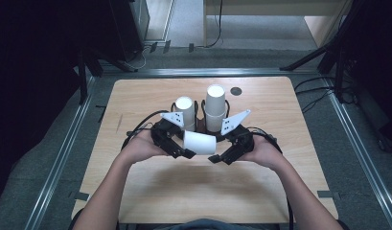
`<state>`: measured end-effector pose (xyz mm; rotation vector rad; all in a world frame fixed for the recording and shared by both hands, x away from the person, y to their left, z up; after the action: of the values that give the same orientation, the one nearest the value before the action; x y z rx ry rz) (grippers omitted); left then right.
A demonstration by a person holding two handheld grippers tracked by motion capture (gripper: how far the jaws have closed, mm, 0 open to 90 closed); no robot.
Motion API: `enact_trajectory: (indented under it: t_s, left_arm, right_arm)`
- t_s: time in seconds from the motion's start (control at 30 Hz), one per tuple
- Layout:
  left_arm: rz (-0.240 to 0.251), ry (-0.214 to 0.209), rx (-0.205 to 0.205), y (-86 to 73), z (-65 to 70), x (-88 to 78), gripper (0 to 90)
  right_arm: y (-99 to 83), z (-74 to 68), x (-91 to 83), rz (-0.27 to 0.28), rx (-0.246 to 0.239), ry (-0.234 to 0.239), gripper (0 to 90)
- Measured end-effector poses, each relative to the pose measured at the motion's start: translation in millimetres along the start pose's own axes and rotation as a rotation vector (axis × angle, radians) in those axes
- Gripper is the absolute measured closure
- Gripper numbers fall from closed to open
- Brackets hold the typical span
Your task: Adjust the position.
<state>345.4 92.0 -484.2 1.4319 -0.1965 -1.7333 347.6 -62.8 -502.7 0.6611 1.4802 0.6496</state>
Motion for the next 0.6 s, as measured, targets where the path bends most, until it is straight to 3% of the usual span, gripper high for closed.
enact_trajectory:
  t_s: [0.37, 0.6]
  left_arm:
    - [-0.108, 0.037, 0.043, 4.2, -5.4, 6.0, 25.7]
    - [-0.159, 0.05, 0.044, 2.1, -5.6, 14.7, 25.7]
  right_arm:
    - [-1.1, 1.0, 2.7, -0.012, -0.015, -0.011, 23.2]
    - [-0.9, 0.8, 6.6, -0.018, -0.019, -0.015, 23.2]
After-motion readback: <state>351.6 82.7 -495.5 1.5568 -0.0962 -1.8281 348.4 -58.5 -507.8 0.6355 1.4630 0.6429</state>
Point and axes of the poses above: each handheld gripper's, and its own axes: x roughly forward along the jaws, y roughly out of its top, z roughly to its right, the point moved 7 cm from there along x, roughly forward along the jaws, and after that the axes turned 11 degrees about -x, right-handed, at the moved point
